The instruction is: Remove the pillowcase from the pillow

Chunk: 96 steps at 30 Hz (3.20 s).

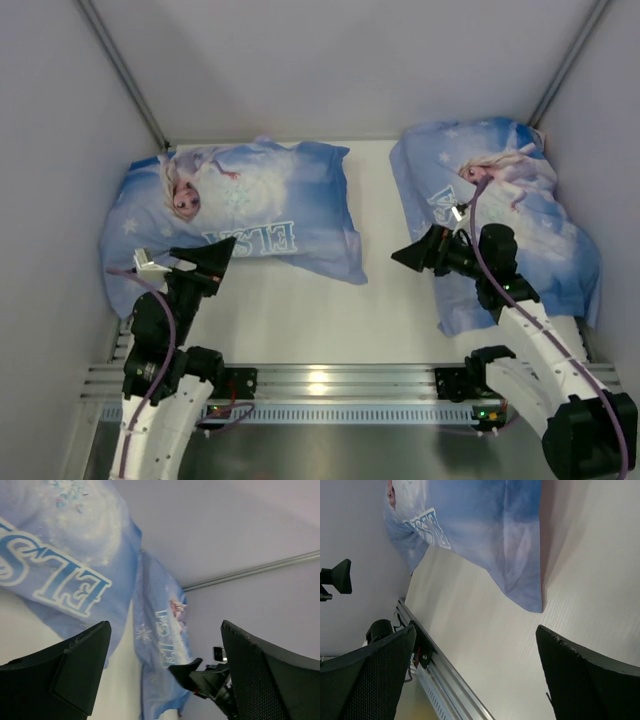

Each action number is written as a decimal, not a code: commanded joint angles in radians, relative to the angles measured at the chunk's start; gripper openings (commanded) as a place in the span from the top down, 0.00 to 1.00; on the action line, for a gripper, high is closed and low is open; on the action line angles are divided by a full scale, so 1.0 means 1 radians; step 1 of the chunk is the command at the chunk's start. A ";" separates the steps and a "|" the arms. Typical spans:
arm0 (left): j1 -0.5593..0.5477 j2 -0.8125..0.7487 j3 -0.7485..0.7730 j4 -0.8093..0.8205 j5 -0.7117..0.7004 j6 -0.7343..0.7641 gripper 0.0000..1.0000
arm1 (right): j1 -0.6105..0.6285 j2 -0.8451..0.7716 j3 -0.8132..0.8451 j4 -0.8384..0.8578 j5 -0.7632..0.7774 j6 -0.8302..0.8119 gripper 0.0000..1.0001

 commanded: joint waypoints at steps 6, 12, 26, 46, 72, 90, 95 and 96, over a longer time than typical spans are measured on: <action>0.007 0.252 0.177 -0.210 -0.007 0.236 0.07 | -0.018 0.287 -0.033 0.793 -0.037 0.491 0.02; 0.006 0.388 0.214 -0.256 0.056 0.329 0.06 | 0.152 0.634 0.358 0.517 0.037 0.197 0.01; 0.006 0.442 0.283 -0.273 0.068 0.412 0.07 | 0.360 1.110 0.800 0.236 0.237 -0.066 0.01; 0.006 0.474 0.303 -0.274 0.131 0.420 0.08 | 0.430 1.185 0.794 0.375 0.185 -0.060 1.00; 0.007 0.707 0.259 -0.316 -0.482 0.322 0.01 | -0.090 0.341 0.321 0.004 0.328 -0.146 1.00; 0.259 1.039 0.191 0.319 0.035 0.243 0.01 | -0.199 0.278 0.275 -0.017 0.120 -0.163 1.00; 0.314 1.141 0.194 0.394 0.113 0.215 0.01 | -0.199 0.276 0.288 -0.017 0.108 -0.159 1.00; 0.341 1.164 0.180 0.460 0.151 0.204 0.01 | -0.199 0.273 0.289 -0.017 0.105 -0.158 1.00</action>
